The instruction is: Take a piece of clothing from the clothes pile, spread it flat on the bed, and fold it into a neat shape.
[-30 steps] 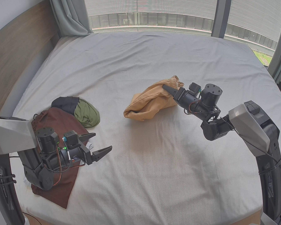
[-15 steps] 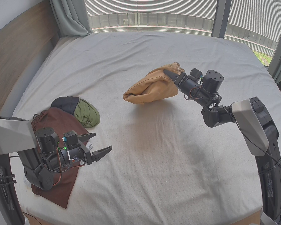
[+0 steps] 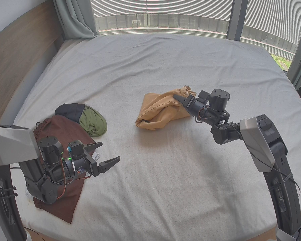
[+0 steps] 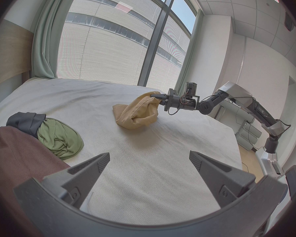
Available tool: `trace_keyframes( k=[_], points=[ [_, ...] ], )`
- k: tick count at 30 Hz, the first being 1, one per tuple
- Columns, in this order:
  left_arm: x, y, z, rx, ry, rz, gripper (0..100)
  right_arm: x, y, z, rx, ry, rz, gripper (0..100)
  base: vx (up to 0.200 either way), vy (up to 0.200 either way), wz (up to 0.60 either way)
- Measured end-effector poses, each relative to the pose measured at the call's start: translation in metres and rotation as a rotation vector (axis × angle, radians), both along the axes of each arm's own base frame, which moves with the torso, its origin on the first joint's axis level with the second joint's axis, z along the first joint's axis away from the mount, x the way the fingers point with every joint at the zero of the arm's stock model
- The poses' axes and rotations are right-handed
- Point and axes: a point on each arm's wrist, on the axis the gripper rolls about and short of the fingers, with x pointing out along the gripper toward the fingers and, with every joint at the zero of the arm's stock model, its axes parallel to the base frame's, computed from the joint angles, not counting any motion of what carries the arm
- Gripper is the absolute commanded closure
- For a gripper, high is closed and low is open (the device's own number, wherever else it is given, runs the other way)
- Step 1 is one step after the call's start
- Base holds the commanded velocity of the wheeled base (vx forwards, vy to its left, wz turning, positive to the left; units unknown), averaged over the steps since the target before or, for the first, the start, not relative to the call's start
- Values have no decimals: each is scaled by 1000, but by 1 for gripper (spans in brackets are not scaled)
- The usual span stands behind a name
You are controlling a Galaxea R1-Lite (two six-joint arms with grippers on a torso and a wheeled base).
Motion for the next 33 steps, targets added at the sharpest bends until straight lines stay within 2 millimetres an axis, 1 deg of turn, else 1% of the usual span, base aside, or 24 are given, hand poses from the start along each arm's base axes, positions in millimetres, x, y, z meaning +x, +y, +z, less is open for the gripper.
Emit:
trace_keyframes(
  k=[8, 10, 11, 14, 16, 20, 22, 31, 33],
  points=[
    [0, 0, 0, 0, 0, 0, 0, -2, -2, -2, -6, -13, -12, 100, 0, 0, 0],
    [-1, 0, 1, 0, 0, -1, 0, -6, -3, -9, -16, 6, -18, 100, 0, 0, 0],
    [-1, 0, 1, 0, 0, -1, 0, -10, -4, -18, -32, 31, -27, 100, 0, 0, 0],
    [-1, 0, 1, 0, 0, -1, 0, -15, -5, -26, -46, 48, -41, 100, 0, 0, 0],
    [-1, 0, 1, 0, 0, -1, 0, -22, -7, -35, -58, 58, -58, 100, 0, 0, 0],
    [-1, 0, 1, 0, -1, -2, 0, -29, -9, -46, -72, 83, -68, 100, 0, 0, 0],
    [-1, -1, 1, 0, -1, -2, 0, -36, -10, -55, -82, 105, -75, 100, 0, 0, 0],
    [-2, -2, 2, 0, -3, -6, 0, -53, -13, -78, -97, 141, -104, 100, 0, 0, 0],
    [-2, -2, 2, -1, -4, -6, 0, -54, -13, -80, -97, 143, -105, 100, 0, 0, 0]
  ],
)
